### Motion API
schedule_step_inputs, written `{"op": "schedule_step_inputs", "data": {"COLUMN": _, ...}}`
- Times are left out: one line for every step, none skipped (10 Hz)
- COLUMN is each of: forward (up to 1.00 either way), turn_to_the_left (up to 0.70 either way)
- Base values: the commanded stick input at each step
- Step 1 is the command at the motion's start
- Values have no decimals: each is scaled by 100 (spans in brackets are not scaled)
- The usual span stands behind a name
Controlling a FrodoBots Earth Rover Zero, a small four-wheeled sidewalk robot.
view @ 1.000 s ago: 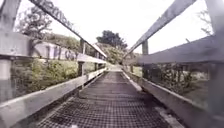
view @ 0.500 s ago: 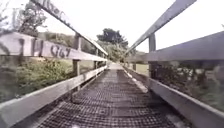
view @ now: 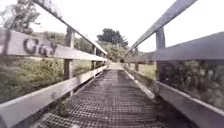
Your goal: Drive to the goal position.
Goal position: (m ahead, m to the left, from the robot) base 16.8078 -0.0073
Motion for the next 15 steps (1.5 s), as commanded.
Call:
{"op": "schedule_step_inputs", "data": {"forward": 100, "turn_to_the_left": 0}}
{"op": "schedule_step_inputs", "data": {"forward": 100, "turn_to_the_left": 0}}
{"op": "schedule_step_inputs", "data": {"forward": 100, "turn_to_the_left": 0}}
{"op": "schedule_step_inputs", "data": {"forward": 100, "turn_to_the_left": 0}}
{"op": "schedule_step_inputs", "data": {"forward": 100, "turn_to_the_left": 0}}
{"op": "schedule_step_inputs", "data": {"forward": 100, "turn_to_the_left": 0}}
{"op": "schedule_step_inputs", "data": {"forward": 100, "turn_to_the_left": 0}}
{"op": "schedule_step_inputs", "data": {"forward": 100, "turn_to_the_left": 0}}
{"op": "schedule_step_inputs", "data": {"forward": 100, "turn_to_the_left": 0}}
{"op": "schedule_step_inputs", "data": {"forward": 100, "turn_to_the_left": 0}}
{"op": "schedule_step_inputs", "data": {"forward": 100, "turn_to_the_left": 0}}
{"op": "schedule_step_inputs", "data": {"forward": 100, "turn_to_the_left": 0}}
{"op": "schedule_step_inputs", "data": {"forward": 100, "turn_to_the_left": 0}}
{"op": "schedule_step_inputs", "data": {"forward": 100, "turn_to_the_left": 0}}
{"op": "schedule_step_inputs", "data": {"forward": 100, "turn_to_the_left": 0}}
